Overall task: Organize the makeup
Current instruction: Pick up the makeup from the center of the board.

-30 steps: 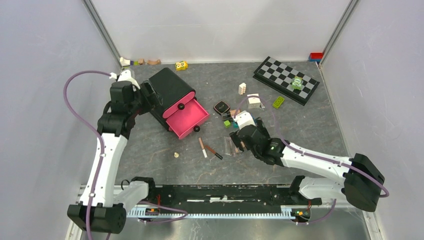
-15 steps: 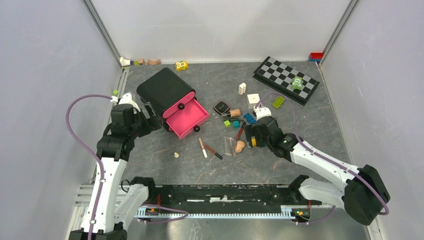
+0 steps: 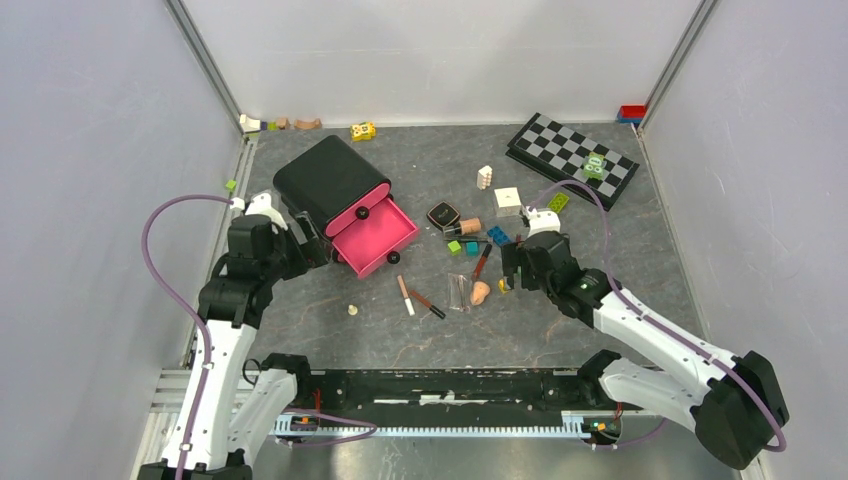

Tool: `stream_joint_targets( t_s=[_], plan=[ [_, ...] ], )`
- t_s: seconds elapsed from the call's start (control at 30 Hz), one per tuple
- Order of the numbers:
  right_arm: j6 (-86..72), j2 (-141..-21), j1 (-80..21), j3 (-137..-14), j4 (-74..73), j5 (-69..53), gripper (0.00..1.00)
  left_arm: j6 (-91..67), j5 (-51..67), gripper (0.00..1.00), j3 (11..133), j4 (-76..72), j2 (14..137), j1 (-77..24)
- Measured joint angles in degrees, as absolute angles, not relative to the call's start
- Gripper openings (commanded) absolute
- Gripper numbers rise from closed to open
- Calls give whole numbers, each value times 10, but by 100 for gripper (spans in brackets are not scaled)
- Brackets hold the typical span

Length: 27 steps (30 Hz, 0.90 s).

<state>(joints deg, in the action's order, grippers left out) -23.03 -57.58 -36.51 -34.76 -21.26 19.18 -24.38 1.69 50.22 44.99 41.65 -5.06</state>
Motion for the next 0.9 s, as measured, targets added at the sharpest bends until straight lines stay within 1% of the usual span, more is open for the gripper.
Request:
stream_joint_targets(
  t_s=[0.17, 0.9],
  plan=[
    [-235, -569, -365, -348, -220, 208, 98, -244, 21, 95, 502, 444, 416, -53],
    [-254, -575, -365, -348, -233, 206, 98, -244, 21, 97, 502, 440, 415, -53]
  ],
)
